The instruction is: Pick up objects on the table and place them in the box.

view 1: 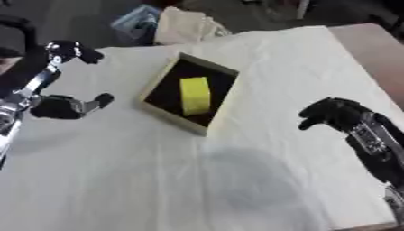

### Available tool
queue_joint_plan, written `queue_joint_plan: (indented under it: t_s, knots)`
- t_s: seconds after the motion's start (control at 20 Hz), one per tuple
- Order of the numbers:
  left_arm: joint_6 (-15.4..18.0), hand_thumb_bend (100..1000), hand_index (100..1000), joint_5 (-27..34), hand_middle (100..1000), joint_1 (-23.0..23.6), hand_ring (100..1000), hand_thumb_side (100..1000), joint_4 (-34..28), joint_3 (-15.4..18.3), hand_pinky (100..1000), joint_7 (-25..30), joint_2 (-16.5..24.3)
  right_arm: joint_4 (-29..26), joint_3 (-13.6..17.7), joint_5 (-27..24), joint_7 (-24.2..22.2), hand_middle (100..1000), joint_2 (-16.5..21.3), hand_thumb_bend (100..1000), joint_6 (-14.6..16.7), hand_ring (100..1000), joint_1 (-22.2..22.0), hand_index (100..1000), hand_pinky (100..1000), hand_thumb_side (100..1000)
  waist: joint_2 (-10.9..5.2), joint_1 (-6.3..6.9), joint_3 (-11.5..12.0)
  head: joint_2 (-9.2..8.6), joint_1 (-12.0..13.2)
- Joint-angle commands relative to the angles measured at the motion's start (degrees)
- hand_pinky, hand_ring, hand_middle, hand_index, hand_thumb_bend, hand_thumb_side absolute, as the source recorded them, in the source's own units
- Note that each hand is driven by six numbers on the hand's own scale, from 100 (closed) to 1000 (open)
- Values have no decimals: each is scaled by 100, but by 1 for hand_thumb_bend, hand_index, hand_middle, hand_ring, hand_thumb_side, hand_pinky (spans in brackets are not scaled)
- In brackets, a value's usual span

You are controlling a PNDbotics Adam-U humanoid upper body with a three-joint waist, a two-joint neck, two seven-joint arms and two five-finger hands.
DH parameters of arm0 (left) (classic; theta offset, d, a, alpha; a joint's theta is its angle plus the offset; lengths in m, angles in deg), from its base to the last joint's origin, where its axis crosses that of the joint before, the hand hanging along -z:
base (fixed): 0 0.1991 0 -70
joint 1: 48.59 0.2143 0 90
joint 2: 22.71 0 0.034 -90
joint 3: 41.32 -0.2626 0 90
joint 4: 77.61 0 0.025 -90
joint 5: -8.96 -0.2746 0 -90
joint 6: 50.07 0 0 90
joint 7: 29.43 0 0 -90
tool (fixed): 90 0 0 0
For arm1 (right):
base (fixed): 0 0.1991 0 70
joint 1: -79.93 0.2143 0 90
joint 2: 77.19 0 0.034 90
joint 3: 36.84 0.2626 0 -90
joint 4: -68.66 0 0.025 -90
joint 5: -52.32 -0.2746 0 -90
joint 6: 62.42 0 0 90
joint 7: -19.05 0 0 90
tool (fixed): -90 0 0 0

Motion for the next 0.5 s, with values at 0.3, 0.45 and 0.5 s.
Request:
queue_joint_plan:
  t_s: [0.3,0.45,0.5]
  knots:
    - [-659,410,792,695,619,892,671,512,-1193,375,806,218,-286,-119,74,40,78,651,85,100,7,621,36,729,708,970,-84,-63,79,22,125]
    - [-854,399,795,942,619,1291,670,525,-1595,425,807,310,-387,-119,62,38,69,651,57,100,-20,621,19,729,708,973,-102,-68,70,104,211]
    - [-923,395,799,1025,620,1393,671,532,-1727,440,808,348,-415,-119,52,37,60,651,56,100,-21,621,23,729,708,973,-104,-71,81,121,238]
